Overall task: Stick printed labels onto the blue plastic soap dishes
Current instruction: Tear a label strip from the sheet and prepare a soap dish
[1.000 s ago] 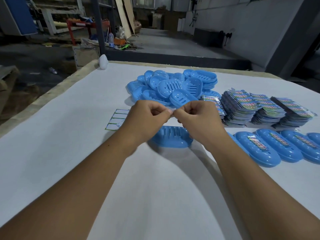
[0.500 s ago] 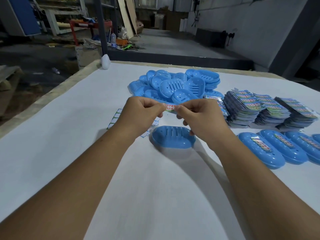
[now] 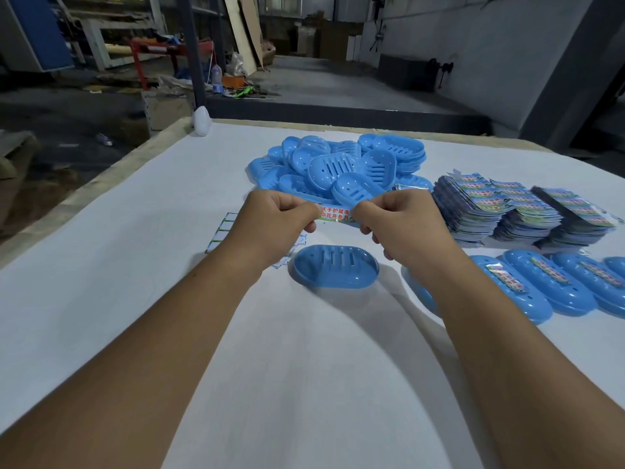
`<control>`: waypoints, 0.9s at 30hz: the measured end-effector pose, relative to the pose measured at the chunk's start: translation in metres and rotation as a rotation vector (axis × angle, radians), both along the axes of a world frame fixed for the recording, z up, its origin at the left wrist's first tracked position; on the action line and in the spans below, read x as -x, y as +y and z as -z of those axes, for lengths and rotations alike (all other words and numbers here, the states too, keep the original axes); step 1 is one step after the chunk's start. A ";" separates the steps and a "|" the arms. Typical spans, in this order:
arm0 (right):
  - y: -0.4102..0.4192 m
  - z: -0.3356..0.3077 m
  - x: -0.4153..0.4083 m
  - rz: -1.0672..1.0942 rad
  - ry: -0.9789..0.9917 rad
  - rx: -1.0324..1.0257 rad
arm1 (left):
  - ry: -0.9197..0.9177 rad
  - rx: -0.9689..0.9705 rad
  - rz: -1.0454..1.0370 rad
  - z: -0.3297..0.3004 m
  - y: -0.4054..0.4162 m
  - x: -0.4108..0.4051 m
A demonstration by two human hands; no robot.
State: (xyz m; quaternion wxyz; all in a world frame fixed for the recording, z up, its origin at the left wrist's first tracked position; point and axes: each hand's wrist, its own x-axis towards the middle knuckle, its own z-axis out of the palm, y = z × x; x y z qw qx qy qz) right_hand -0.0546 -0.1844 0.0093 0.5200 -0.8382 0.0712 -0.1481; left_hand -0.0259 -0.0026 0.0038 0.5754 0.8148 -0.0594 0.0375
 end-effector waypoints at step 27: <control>-0.004 0.004 0.005 -0.058 0.270 0.326 | -0.062 -0.577 0.033 0.007 -0.003 0.007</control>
